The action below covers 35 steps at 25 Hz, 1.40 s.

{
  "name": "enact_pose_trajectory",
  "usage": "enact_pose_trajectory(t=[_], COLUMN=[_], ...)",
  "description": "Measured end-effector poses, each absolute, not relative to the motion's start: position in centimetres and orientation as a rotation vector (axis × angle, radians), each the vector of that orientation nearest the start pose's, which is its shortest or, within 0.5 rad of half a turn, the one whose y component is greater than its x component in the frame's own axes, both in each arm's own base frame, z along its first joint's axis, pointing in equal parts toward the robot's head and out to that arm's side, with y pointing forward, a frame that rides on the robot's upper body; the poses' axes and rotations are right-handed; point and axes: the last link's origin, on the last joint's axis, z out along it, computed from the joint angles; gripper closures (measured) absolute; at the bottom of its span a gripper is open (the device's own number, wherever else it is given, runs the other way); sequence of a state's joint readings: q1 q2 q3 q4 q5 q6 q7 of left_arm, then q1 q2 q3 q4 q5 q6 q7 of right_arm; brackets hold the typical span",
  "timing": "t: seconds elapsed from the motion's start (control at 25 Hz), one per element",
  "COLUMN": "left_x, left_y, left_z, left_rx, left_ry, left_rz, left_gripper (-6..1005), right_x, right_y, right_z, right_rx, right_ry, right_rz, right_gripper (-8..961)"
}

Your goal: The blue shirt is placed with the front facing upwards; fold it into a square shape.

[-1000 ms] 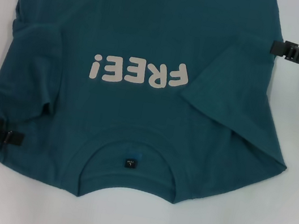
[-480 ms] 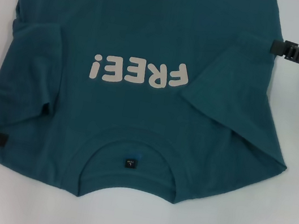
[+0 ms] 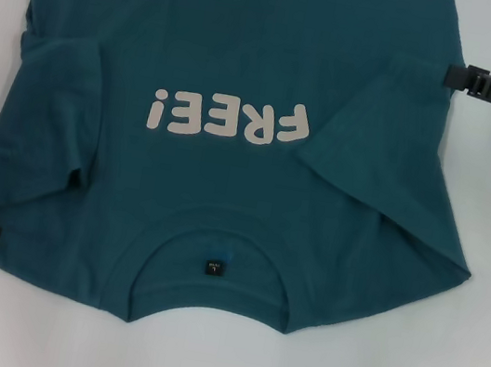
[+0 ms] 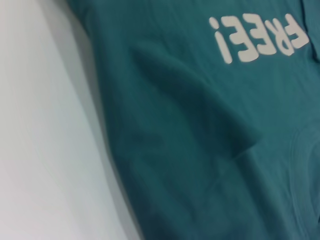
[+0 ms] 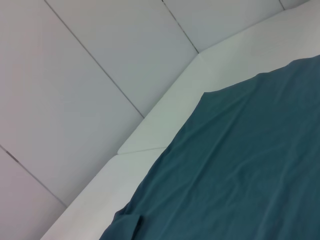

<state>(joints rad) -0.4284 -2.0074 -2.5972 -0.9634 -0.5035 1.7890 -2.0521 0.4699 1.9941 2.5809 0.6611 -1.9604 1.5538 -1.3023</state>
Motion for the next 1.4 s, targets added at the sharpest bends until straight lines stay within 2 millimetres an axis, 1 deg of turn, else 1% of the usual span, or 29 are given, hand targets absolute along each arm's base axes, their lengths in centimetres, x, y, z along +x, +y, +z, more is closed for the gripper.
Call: enact_pose_trajectory(t=[0.32,0.56,0.76,1.24,1.4], left_x=[-35.2,-35.0,-34.7,-33.2,-33.0], left_y=[26.2,26.3,26.6,27.7,27.9], left_z=[7.4,7.3,6.8,6.2,6.1], left_rx=[-2.473,-2.485,-2.506,-2.563,-2.567], left_ry=[-1.648,-1.646,-1.641,-1.594,-1.587], left_rz=[0.114,0.123,0.129,0.108,0.113], left_gripper=[91,91,91,92,92], right_x=[30.0,30.0,30.1,30.1,30.2], right_y=[33.3,33.3,33.3,33.4,33.3], right_z=[5.7,5.8,5.8,6.0,6.1], right_rx=[-2.368,-2.361,-2.36,-2.356,-2.353], right_ry=[1.271,1.27,1.269,1.267,1.268], right_rz=[0.858,0.864,0.863,0.863,0.864], right_gripper=[205,204,205,204,204])
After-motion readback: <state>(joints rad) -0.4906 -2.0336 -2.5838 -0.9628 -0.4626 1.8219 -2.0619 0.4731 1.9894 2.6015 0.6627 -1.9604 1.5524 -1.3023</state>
